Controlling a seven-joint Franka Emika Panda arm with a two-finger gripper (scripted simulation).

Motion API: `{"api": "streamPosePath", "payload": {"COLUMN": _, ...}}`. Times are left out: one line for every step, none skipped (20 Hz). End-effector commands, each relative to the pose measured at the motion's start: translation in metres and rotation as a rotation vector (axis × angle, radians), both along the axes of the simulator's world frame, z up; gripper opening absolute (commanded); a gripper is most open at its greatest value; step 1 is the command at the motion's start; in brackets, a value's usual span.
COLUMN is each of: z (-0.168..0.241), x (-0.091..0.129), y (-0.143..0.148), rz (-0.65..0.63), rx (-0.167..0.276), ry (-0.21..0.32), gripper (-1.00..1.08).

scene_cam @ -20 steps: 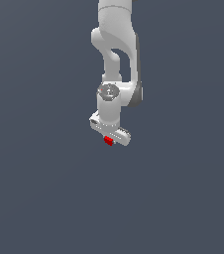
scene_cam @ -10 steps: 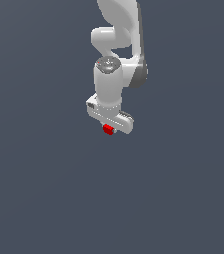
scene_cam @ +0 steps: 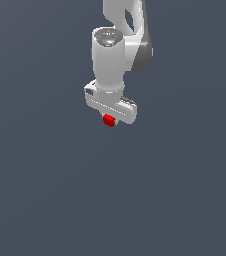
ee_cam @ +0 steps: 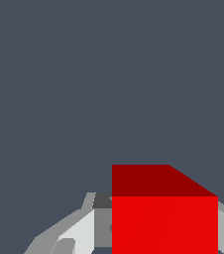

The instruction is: Lift up the red cube by 0.2 meters.

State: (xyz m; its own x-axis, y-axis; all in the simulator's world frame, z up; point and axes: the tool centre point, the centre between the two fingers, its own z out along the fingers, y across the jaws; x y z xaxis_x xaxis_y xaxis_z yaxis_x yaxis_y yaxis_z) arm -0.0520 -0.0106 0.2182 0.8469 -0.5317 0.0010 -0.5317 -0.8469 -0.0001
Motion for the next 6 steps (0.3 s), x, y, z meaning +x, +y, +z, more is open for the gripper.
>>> {"api": "streamPosePath", "payload": {"z": 0.0082, "x": 0.0002, "y": 0.0004, "rz": 0.001, "rx": 0.0, "ry": 0.001, "gripper": -1.0}}
{"api": "streamPosePath", "payload": {"z": 0.0101, "x": 0.0005, "y": 0.0004, "rz": 0.001, "rx": 0.0, "ry": 0.001, "gripper": -1.0}}
{"api": "streamPosePath", "payload": {"z": 0.0113, "x": 0.0007, "y": 0.0005, "rz": 0.001, "rx": 0.0, "ry": 0.001, "gripper": -1.0}}
{"api": "streamPosePath", "payload": {"z": 0.012, "x": 0.001, "y": 0.0005, "rz": 0.001, "rx": 0.0, "ry": 0.001, "gripper": -1.0}}
{"api": "streamPosePath", "payload": {"z": 0.012, "x": 0.0014, "y": 0.0006, "rz": 0.001, "rx": 0.0, "ry": 0.001, "gripper": -1.0}}
{"api": "streamPosePath", "payload": {"z": 0.0119, "x": 0.0015, "y": 0.0006, "rz": 0.001, "rx": 0.0, "ry": 0.001, "gripper": -1.0}}
